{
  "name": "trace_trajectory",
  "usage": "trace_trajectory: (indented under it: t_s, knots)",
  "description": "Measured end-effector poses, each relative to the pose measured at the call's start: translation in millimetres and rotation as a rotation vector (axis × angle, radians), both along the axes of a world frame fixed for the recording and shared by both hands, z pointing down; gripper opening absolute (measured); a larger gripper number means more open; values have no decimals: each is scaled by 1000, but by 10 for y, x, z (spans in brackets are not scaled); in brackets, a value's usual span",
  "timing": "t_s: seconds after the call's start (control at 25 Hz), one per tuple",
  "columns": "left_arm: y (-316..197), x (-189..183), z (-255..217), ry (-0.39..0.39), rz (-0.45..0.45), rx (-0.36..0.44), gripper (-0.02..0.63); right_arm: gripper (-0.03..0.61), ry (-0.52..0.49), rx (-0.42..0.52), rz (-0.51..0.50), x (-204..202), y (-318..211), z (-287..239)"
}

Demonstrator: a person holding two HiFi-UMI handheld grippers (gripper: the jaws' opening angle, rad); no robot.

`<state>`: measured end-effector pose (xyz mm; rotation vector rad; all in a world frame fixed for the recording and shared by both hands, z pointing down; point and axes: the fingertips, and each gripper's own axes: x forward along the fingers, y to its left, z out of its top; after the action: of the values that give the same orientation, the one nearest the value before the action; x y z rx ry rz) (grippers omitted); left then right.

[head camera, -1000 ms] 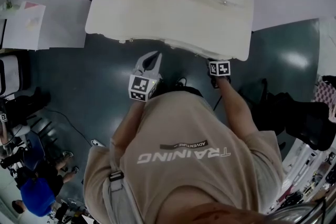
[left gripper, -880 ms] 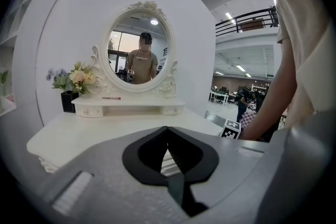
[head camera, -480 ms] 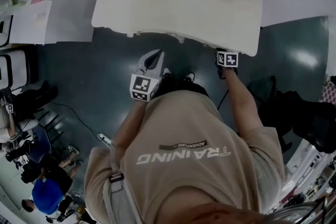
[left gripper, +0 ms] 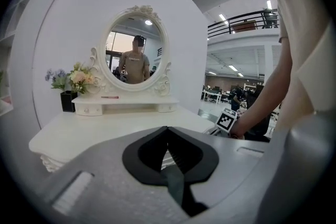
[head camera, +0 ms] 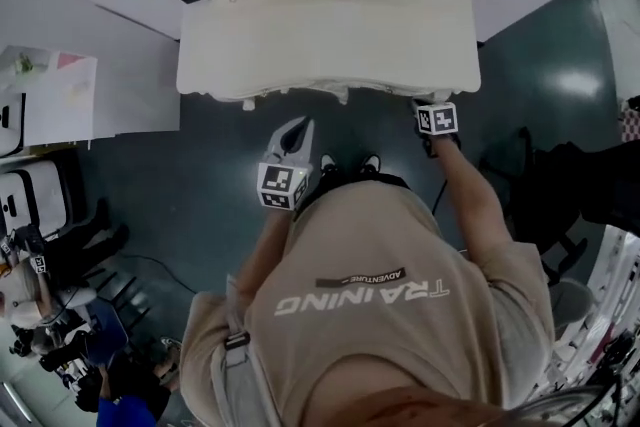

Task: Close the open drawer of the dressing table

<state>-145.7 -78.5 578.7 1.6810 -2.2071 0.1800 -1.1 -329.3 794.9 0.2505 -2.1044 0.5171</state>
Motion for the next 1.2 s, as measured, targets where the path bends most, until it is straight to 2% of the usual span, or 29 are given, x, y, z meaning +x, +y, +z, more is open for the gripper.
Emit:
trace_trajectory:
  t_s: [0.16,0.44,0.6,0.68,0.92,1.08,1.2]
  knots:
    - [-15,50,-139,-3,41,43,0,3,-173,40,-33,-24,117,-591]
    - [-78,-68,-494,-42,93,111,0,3,-471,280,-122,-231,387,-2068]
    - [-237,-105,-959,-22,135,188,0,3,-636,341,-147,-338,692,-2994]
    - [-348,-97,-1236,-44,166,225,0,3,-701,387,-150,-351,751,-3384]
    - [-491,-131,-2038,-92,219,344,0,3,-801,497,-113,-277,664,-4133]
    - [-553,-233,-2307,-70,173,421,0,3,-843,561,-83,-74,616,-4551]
    - [-603,-300,-2422,-99,151,426,0,3,-887,583,-45,-17,601,-4738]
